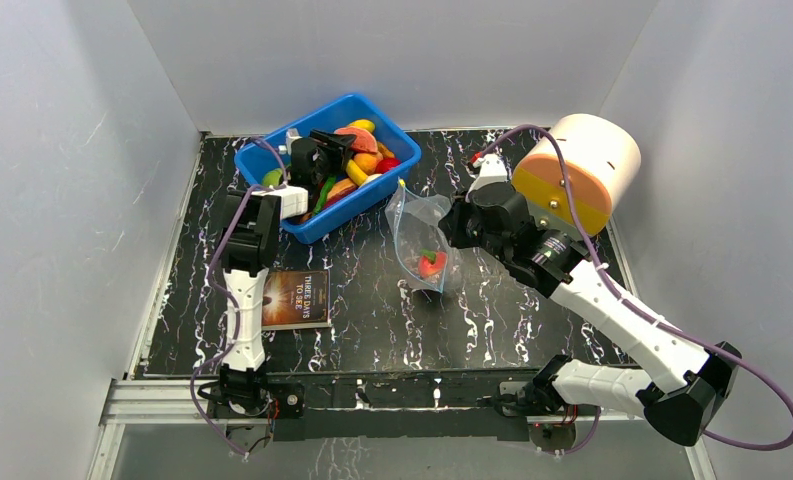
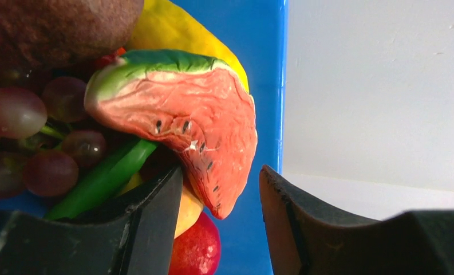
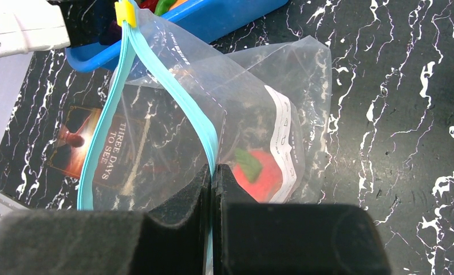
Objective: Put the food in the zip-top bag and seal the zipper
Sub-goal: Pick up the fake fruit from the bin, then place the fake fruit in the zipper food storage bag.
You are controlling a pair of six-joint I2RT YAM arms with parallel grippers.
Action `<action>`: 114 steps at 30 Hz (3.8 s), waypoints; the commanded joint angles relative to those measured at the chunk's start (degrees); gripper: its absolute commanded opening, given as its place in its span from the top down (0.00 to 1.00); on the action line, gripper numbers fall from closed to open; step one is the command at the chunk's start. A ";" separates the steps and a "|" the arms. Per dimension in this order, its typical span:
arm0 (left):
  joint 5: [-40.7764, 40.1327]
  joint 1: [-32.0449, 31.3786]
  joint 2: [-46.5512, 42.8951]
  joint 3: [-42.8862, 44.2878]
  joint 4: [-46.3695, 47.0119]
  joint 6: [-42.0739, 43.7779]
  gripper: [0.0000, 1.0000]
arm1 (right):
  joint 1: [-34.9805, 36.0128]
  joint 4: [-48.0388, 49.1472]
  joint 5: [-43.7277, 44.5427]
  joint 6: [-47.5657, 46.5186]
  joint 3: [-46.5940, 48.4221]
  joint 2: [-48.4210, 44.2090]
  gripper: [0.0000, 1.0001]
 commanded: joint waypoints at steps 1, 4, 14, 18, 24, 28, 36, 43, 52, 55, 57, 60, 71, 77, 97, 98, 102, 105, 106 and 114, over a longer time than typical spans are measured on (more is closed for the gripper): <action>-1.08 -0.05 3.34 2.87 5.44 -2.88 0.51 | 0.13 4.04 0.44 -0.92 2.26 -0.30 1.00; -1.82 -0.16 4.45 3.59 6.97 -3.12 0.57 | 0.12 4.48 0.60 -0.58 1.01 -0.73 1.00; -3.59 -0.40 4.17 3.07 9.33 -0.92 0.98 | 0.07 5.94 -0.46 0.37 -1.63 -0.74 1.00; -3.64 -0.38 1.49 -1.08 11.37 -0.23 1.00 | 0.09 5.92 -0.67 0.56 -1.90 -1.35 1.00; -2.89 -0.30 -6.21 -8.71 12.65 4.62 1.00 | 0.07 4.37 -0.78 1.54 -1.75 -2.47 1.00; -2.71 -0.29 -11.01 -12.85 11.20 6.79 1.00 | 0.08 1.72 -0.13 2.31 -0.87 -2.51 1.00; -0.22 -0.22 -19.38 -15.68 5.83 13.50 1.00 | 0.11 -0.35 1.86 3.08 -0.86 -4.06 1.00; 7.11 -0.35 -35.78 -21.89 -9.14 26.84 1.00 | 0.11 -3.10 3.62 5.32 -1.40 -4.83 1.00; 21.19 -2.88 -54.42 -32.86 -25.97 33.15 1.00 | 0.11 -1.96 4.74 8.50 -1.72 -1.47 1.00; 23.25 -5.00 -57.99 -33.37 -28.94 34.29 1.00 | 0.08 -0.70 4.83 8.90 -2.06 -0.68 1.00; 23.49 -7.22 -59.66 -33.42 -30.85 34.81 1.00 | 0.07 0.49 5.01 8.89 -2.31 -0.20 1.00; 23.60 -11.58 -61.57 -33.19 -32.92 35.45 1.00 | 0.14 1.37 5.41 8.92 -1.93 1.10 1.00; 21.73 -20.85 -65.68 -31.62 -36.34 34.78 1.00 | 0.08 2.45 6.60 9.00 -0.70 4.39 1.00; 22.91 -22.04 -68.42 -31.78 -31.38 31.84 1.00 | 0.09 2.48 6.45 9.01 -0.20 4.99 1.00; 18.08 -24.30 -63.85 -37.23 -25.32 31.07 1.00 | 0.12 5.36 -1.28 12.09 1.46 2.38 1.00; 17.03 -24.47 -63.94 -36.72 -27.21 32.18 1.00 | 0.14 5.61 -1.75 12.15 1.35 2.14 1.00; 12.09 -24.83 -64.45 -35.20 -32.71 35.88 1.00 | 0.06 6.77 -4.36 13.09 0.75 1.63 1.00; 10.22 -24.98 -64.38 -34.80 -34.70 37.26 1.00 | 0.08 8.31 -6.61 14.03 -0.31 1.70 1.00; 10.12 -25.05 -64.31 -34.71 -34.79 37.44 1.00 | 0.10 8.52 -7.14 14.34 -0.47 1.79 1.00; 8.34 -26.48 -62.51 -33.29 -37.65 39.29 1.00 | 0.06 10.22 -10.04 15.92 -1.14 2.69 1.00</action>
